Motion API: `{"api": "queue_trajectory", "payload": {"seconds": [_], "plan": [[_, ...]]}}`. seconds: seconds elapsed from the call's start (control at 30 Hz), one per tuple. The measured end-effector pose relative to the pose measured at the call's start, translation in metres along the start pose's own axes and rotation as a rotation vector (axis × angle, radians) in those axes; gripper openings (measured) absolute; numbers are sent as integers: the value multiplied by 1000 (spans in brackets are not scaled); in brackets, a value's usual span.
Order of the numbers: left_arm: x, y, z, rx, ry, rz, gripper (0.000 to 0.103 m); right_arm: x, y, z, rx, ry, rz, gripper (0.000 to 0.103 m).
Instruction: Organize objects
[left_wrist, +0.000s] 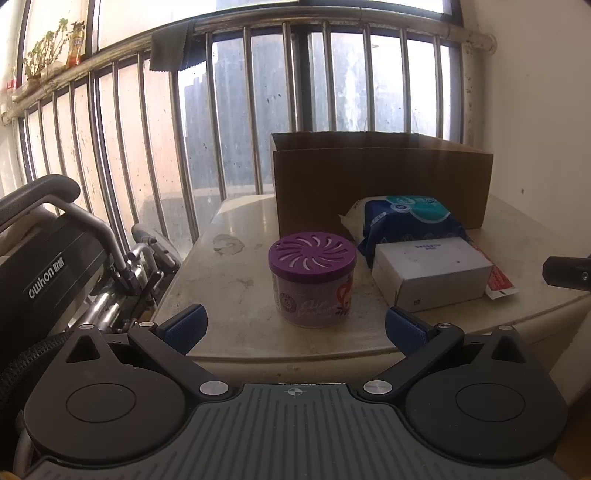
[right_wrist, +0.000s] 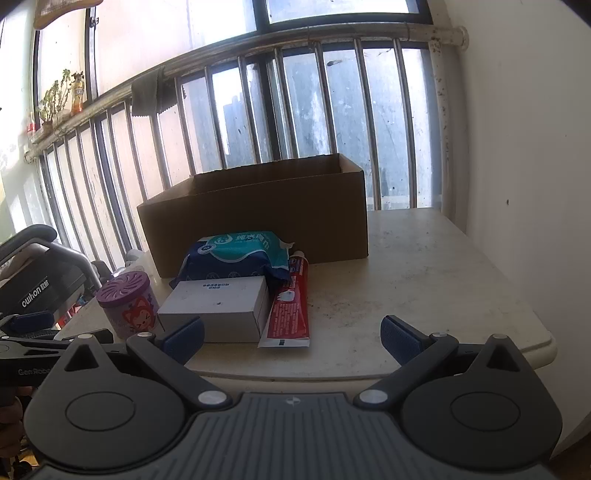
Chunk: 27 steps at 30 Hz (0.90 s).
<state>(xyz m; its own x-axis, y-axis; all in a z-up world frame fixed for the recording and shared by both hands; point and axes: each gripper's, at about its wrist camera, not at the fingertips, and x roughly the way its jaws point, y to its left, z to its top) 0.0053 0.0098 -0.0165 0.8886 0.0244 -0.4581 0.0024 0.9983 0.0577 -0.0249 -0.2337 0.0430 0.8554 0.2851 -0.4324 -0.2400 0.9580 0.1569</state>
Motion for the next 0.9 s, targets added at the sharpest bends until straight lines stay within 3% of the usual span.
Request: {"api": "queue_trajectory", "payload": {"seconds": [0.2,0.9], "plan": [[-1,1,0,-28,3,-31,103,1,-2,-2,0,4,0,103],[-10,-5,3,-15,-31,-28,102,-4,-3,-4,-4,-12,-11,103]]}}
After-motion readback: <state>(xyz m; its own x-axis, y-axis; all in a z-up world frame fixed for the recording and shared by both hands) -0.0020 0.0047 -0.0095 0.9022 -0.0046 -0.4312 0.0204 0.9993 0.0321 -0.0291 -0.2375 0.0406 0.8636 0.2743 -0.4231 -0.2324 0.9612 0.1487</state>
